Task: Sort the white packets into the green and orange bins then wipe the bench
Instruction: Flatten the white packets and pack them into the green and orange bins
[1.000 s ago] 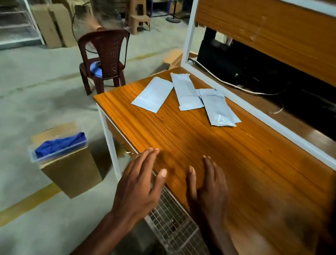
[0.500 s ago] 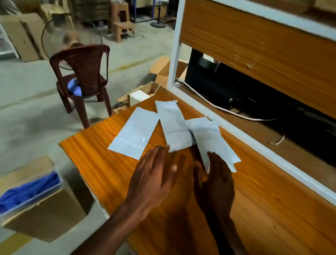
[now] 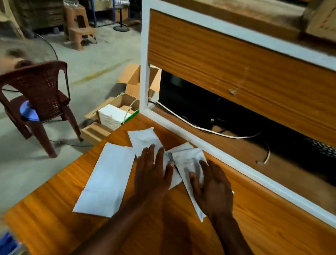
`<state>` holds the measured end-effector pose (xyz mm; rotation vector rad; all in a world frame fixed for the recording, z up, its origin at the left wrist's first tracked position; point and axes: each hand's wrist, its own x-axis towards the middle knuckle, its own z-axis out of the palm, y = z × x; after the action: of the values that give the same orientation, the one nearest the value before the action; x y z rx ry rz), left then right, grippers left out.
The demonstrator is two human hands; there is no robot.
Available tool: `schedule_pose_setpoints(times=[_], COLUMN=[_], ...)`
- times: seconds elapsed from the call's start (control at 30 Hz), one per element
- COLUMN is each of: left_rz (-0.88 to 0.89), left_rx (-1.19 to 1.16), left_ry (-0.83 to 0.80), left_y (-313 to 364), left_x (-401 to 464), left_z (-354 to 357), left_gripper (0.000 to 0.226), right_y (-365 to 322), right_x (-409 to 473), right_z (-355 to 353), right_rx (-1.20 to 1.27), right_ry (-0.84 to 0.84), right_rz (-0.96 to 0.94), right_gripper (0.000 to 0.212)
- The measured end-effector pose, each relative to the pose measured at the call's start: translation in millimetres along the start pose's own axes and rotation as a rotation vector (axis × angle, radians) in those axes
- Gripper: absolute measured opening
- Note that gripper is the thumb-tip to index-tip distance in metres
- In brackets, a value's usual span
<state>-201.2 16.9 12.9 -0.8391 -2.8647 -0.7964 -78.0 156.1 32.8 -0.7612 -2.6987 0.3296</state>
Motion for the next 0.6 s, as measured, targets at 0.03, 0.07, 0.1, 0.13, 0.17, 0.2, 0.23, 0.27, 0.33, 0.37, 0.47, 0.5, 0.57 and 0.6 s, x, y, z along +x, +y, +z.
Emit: schedule_pose_setpoints(times=[0.03, 0.07, 0.1, 0.13, 0.17, 0.2, 0.23, 0.27, 0.33, 0.37, 0.47, 0.5, 0.57, 0.6], left_rz=[-0.005, -0.010, -0.020, -0.035, -0.045, -0.055, -0.061, -0.064, -0.047, -0.026, 0.078, 0.138, 0.251, 0.299], left_rx=[0.034, 0.066, 0.095, 0.124, 0.155, 0.184, 0.215, 0.238, 0.257, 0.262, 0.282, 0.286, 0.282, 0.280], left_ry=[-0.013, -0.020, -0.039, -0.059, -0.089, -0.121, -0.142, -0.155, -0.171, -0.181, -0.223, -0.245, -0.292, -0.292], left_y=[-0.5, -0.8, -2.3, -3.8, -4.8, -4.6, -6.2, -8.2, -13.1, -16.5, -24.9, -27.8, -35.6, -39.6], left_x=[9.6, 19.2, 28.6, 33.8, 39.0, 42.9, 43.9, 43.2, 40.3, 39.7, 34.6, 32.3, 27.4, 25.0], left_z=[5.8, 11.6, 18.5, 24.0, 30.6, 36.6, 42.7, 48.8, 57.6, 60.9, 59.6, 56.6, 48.2, 44.8], left_gripper=[0.069, 0.070, 0.069, 0.069, 0.069, 0.070, 0.071, 0.071, 0.072, 0.072, 0.071, 0.071, 0.072, 0.072], right_y=[3.5, 7.1, 11.1, 15.8, 20.9, 25.9, 29.2, 31.2, 32.2, 31.4, 26.8, 24.5, 19.3, 16.2], right_x=[6.6, 13.2, 19.5, 23.5, 28.4, 32.9, 34.8, 34.7, 29.8, 27.3, 19.6, 18.0, 13.9, 10.5], right_z=[1.9, 4.5, 8.5, 13.8, 19.6, 25.5, 32.0, 38.4, 47.3, 50.6, 54.0, 52.8, 48.8, 45.4], right_rx=[-0.013, -0.023, -0.030, -0.031, -0.024, -0.006, 0.014, 0.026, 0.007, -0.006, -0.024, -0.025, -0.018, -0.014], right_ry=[-0.038, -0.078, -0.118, -0.157, -0.195, -0.234, -0.270, -0.296, -0.338, -0.349, -0.327, -0.317, -0.315, -0.324], right_rz=[-0.016, -0.029, -0.042, -0.057, -0.067, -0.071, -0.073, -0.071, -0.057, -0.042, 0.015, 0.036, 0.084, 0.109], right_gripper=[0.074, 0.072, 0.069, 0.065, 0.063, 0.063, 0.064, 0.063, 0.062, 0.062, 0.068, 0.069, 0.071, 0.073])
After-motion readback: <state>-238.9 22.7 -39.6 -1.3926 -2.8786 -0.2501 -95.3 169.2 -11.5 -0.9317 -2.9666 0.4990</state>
